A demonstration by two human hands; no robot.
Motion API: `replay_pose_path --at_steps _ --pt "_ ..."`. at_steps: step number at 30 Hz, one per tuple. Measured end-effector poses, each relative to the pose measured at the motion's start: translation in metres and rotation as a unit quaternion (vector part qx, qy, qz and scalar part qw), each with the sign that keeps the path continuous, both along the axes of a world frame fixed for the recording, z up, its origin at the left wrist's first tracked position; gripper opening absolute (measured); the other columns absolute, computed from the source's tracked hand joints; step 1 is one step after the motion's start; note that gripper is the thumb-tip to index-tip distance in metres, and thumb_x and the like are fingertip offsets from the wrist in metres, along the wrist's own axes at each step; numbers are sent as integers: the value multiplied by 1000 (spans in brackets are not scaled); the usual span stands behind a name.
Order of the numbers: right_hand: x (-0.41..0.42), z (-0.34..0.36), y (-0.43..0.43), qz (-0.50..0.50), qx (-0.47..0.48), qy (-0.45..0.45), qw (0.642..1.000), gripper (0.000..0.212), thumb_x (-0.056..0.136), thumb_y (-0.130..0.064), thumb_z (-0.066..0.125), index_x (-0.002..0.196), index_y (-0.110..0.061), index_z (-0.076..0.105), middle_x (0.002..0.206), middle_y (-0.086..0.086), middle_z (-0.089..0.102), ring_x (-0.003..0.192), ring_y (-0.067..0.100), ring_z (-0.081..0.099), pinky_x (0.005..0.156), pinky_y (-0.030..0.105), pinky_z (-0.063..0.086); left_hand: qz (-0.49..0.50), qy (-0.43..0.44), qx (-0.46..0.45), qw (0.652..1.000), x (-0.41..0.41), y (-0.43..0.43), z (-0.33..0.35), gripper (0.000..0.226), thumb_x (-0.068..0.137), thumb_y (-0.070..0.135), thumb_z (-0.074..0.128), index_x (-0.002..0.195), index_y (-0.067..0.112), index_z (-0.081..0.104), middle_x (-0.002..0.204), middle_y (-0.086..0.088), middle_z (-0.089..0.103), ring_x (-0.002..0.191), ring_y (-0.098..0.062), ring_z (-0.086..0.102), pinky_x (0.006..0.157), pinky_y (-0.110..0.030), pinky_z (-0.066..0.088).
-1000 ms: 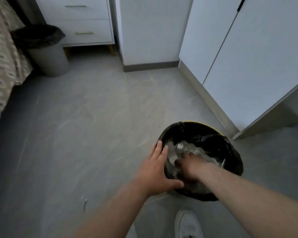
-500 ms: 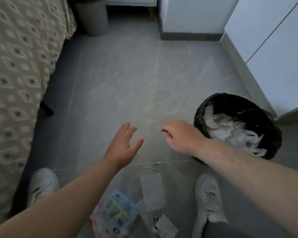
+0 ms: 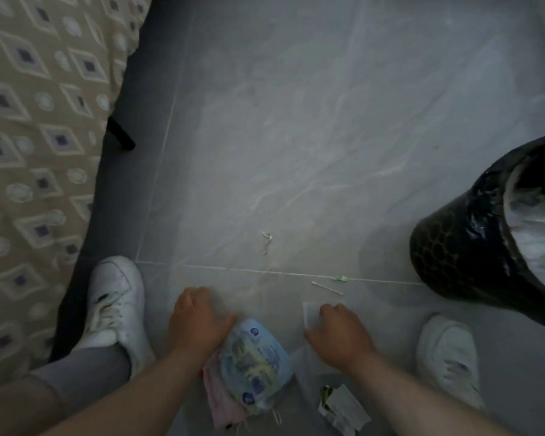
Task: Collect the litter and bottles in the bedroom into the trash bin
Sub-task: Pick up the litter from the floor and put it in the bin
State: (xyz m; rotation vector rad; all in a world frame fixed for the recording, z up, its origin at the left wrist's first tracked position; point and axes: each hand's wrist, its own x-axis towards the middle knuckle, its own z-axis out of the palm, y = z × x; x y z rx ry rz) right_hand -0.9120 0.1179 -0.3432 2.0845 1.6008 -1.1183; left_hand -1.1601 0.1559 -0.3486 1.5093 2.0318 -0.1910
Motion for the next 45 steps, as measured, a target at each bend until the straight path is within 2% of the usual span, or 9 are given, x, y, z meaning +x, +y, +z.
replay_pose_path --at_steps 6,13,16,22,26,28,35,41,45 --pt "-37 -7 -21 24 16 -44 999 83 62 -72 63 123 -21 40 124 5 41 118 27 41 90 40 46 51 42 -29 997 8 -6 -16 66 67 41 75 119 15 43 125 -11 39 118 -32 38 89 -40 42" --pt "-49 -16 -25 -63 22 -18 998 98 78 -44 71 150 -17 10 153 19 10 136 34 25 109 36 30 72 -100 8 992 -3 2 -20 42 81 8 61 122 12 50 115 -15 44 103 -35 53 89 -35 43" --pt "-42 -18 -23 -102 34 6 994 90 83 -33 70 149 -12 13 148 18 19 134 33 30 110 33 29 87 -125 1 988 -5 3 -22 40 81 9 64 120 6 54 116 -15 45 103 -32 54 91 -28 39" --pt "-28 -20 -17 -164 46 63 983 44 88 -9 57 130 -14 44 126 10 40 110 29 52 90 31 43 -54 -137 -23 989 -7 -3 -26 75 63 37 78 129 18 50 122 0 39 117 -17 39 101 -25 36" --pt "-20 -19 -10 -199 55 93 974 17 85 0 53 86 -17 52 93 1 49 92 24 53 66 17 37 -141 -106 1 984 -12 -6 -35 59 73 18 69 129 16 51 126 -3 40 120 -21 38 98 -19 30" --pt "-15 -22 -9 -222 69 99 968 28 82 1 54 64 -19 46 73 -4 48 74 21 51 52 14 33 -175 -86 13 981 -15 -4 -38 48 76 13 64 123 16 55 121 -4 45 114 -24 43 93 -23 37" --pt "2 -12 6 -291 137 137 937 37 85 -7 55 54 -17 38 53 -5 40 50 10 36 46 22 28 -250 2 -38 967 -12 17 -38 13 87 25 54 92 16 62 105 -6 56 101 -26 55 74 -32 39" --pt "22 -4 24 -226 177 159 945 38 85 -8 58 55 -16 37 52 -3 37 50 9 32 46 21 27 -228 -67 -86 968 -17 46 -27 12 81 19 59 84 13 68 92 -7 66 91 -24 60 71 -27 40" --pt "28 12 49 -235 205 141 939 40 84 -9 60 51 -15 38 49 -4 38 49 9 35 47 27 28 -190 -158 -96 964 -19 86 14 14 78 13 60 73 3 69 60 -6 55 46 -1 49 53 -25 36"
